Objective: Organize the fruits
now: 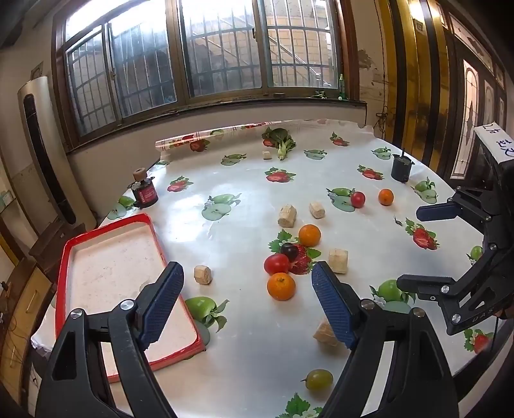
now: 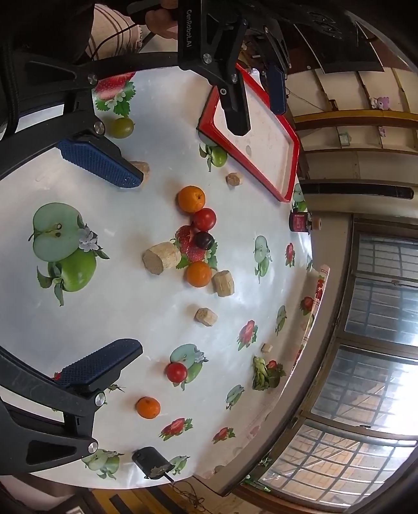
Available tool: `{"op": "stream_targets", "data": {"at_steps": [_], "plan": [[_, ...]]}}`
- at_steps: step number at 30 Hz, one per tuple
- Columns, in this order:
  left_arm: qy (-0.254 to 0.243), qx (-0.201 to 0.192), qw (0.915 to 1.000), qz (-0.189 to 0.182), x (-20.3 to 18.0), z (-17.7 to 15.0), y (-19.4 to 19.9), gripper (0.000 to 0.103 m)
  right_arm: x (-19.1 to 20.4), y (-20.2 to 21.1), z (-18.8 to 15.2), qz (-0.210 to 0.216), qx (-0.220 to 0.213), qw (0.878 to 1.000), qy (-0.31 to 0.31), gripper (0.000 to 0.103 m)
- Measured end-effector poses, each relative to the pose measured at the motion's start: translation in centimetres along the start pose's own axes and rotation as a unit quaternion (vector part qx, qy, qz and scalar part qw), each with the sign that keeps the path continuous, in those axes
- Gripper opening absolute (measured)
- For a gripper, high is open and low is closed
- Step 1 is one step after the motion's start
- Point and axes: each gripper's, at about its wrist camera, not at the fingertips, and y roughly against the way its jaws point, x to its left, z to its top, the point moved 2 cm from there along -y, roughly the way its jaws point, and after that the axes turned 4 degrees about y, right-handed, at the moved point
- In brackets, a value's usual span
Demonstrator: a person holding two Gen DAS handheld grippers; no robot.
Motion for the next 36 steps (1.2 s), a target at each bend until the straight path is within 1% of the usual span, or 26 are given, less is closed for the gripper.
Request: {"op": "stream_targets", "data": {"at_steps": [6,10,11,18,30,33,36], "plan": [[0.0,-0.003,1.0,0.0,-0.02,0.06,0.21,0.082,0.07,0.28,0.0,-0.001,-0.008,1.0,0.003,0.096],[-0.001,-0.006,1.0,-0.001,0.02,-0.01,0.52,0.082,0.13,0.29,-0.08,0.0,-0.008,1.0,0.003,0.096],[-0.001,-0.006,1.0,-0.002,0.03,0.01,0.57,0.082,0.51,0.29,-0.03,-0.001,-0.001,1.0,0.001,0.096],[0.0,-0.008,1.0,-0.004,-0.02,0.14,0.72,0.082,0.09,-0.08,0.13,0.0,0.0,1.0,0.004,0.096],[0.0,-0.008,1.0,-0.005,-0.1,0.06,0.76,0.082,0.49,0.29,-0.36,0.001,-0.001,1.0,0.009,0.096],[0.0,-0.006,0.9999,-0.009,-0.29,-0.07,0.85,0.082,0.43,0.02,-0.47,0.0,0.0,1.0,0.009,0.096],[0.006,0.004,0.9996,-0.026,-0.27,-0.43,0.68,0.082,0.42,-0.1,-0.53,0.0,0.005,1.0,0.008,0.096]]}}
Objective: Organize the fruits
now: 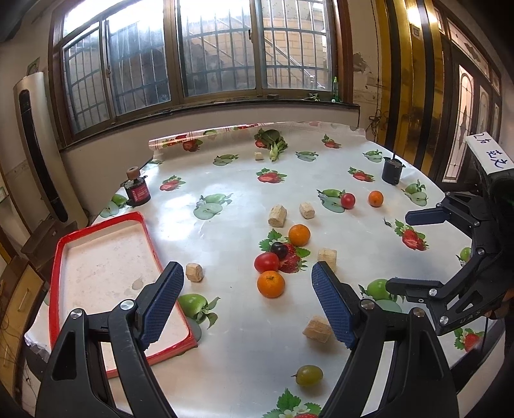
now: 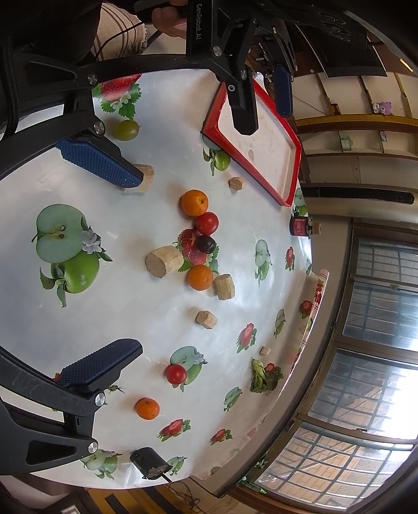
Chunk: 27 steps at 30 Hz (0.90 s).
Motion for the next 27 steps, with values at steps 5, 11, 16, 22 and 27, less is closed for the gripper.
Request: {"op": "stream_targets", "data": {"at_steps": [5,11,16,22,27], "plan": [[-0.012,0.046,0.998,-0.04,-0.5,-2.6,-1.3,0.082,-0.3,-1.1,-0.6,0.013,0.002,1.0,-0.012,0.096],[-0.025,0.106,0.9916,-0.07,-2.5,-5.5,-4.0,0.082,-1.9,-3.8,-1.0,0.046,0.015,0.997,-0.056,0.092],[-0.057,0.129,0.9869,-0.079,-4.4,-5.5,-6.2,0.082,-2.8,-6.6,0.1,0.075,0.013,0.993,-0.085,0.081],[-0.066,0.165,0.9806,-0.083,-4.9,-6.0,-8.2,0.073,-2.9,-10.5,0.6,0.098,0.044,0.99,-0.095,0.068],[-0.06,0.181,0.9765,-0.101,-4.7,-6.3,-8.7,0.032,-3.0,-12.1,0.0,0.099,0.054,0.989,-0.1,0.052]]}}
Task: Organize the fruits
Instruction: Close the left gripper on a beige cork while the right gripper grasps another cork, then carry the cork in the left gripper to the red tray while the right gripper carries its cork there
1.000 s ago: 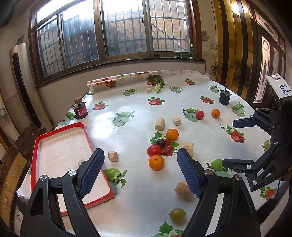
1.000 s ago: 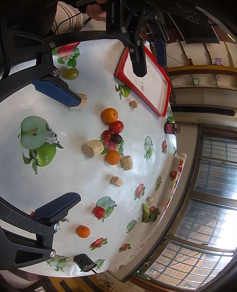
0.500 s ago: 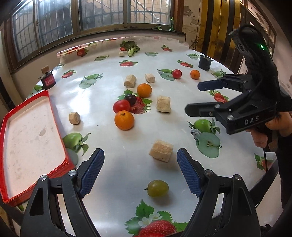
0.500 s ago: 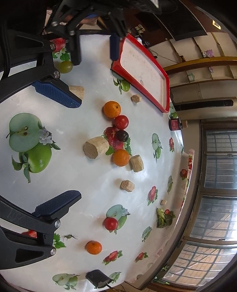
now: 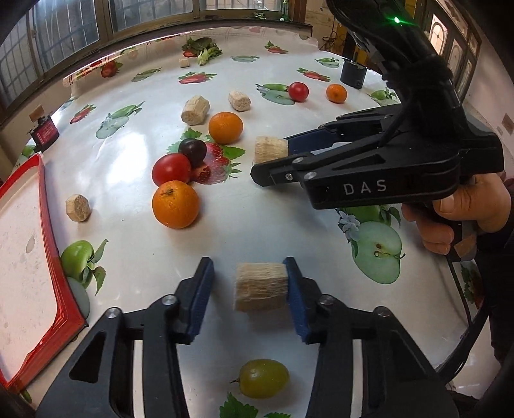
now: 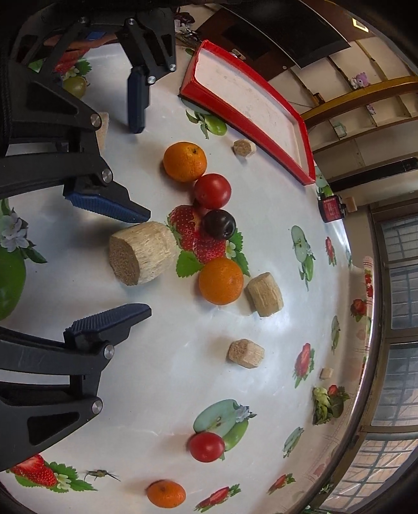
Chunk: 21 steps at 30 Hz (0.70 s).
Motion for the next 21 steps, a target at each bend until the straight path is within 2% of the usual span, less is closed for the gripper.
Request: {"op": "stream_targets", "data": {"at_steps": [2,7,13,21], "plan": [[-0.001,0.0,1.0,-0.005,0.1,-0.1,0.2,0.028,-0.1,0.1,0.0,0.006,0.0,1.0,-0.003,0.038],[0.009,-0.008,0.9998,-0.012,0.8,-0.4,1.2,0.028,-0.2,1.0,-0.3,-0.001,0.0,1.0,-0.013,0.038],[0.054,-0.037,0.9978,-0.014,3.7,-0.6,3.7,0.028,0.9,3.1,-0.2,0.005,-0.021,0.999,-0.025,0.038],[0.1,-0.074,0.9922,0.005,8.0,-1.3,7.0,0.028,4.8,4.2,1.5,0.024,-0.04,0.999,-0.008,0.038]]}}
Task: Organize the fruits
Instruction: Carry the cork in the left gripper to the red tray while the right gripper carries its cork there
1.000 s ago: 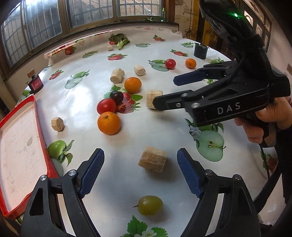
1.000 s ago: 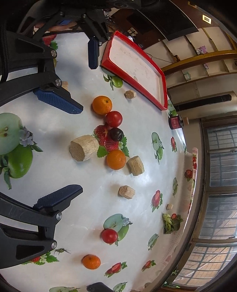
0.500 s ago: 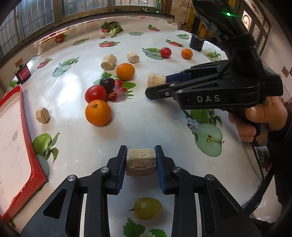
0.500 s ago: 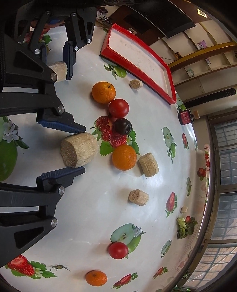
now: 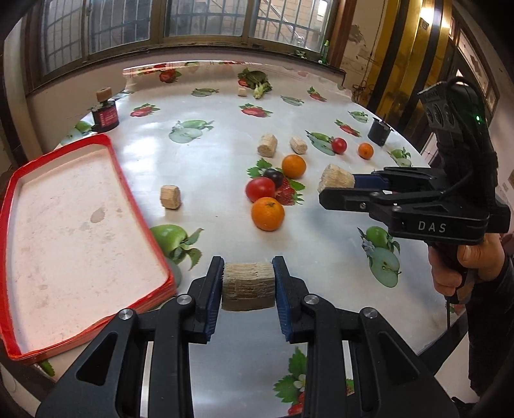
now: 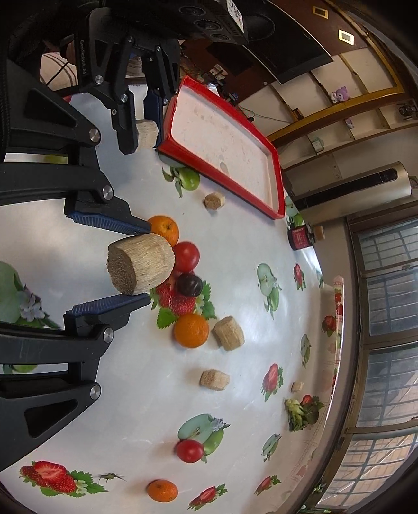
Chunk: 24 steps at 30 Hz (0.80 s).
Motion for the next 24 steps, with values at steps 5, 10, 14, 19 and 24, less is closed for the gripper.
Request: {"op": "stream_targets", "data": {"at_steps": [5,10,14,19,24], "plan": [[0.028,-0.026,0.9992,0.012,2.6,0.3,1.9,0.028,2.7,-0.6,1.4,0.017,-0.004,1.0,0.017,0.038],[0.053,-0.044,0.9972,0.03,5.2,0.5,3.4,0.028,5.5,-1.4,2.7,0.041,-0.015,0.998,0.034,0.038],[0.076,-0.056,0.9945,0.046,7.7,0.5,4.5,0.028,7.3,-2.4,3.6,0.06,-0.018,0.997,0.041,0.038],[0.104,-0.068,0.9896,0.071,11.0,0.5,5.6,0.028,10.0,-3.5,5.1,0.09,-0.026,0.994,0.048,0.038],[0.128,-0.068,0.9854,0.09,13.8,-0.1,5.6,0.028,12.9,-5.2,6.6,0.112,-0.022,0.991,0.07,0.038]]}}
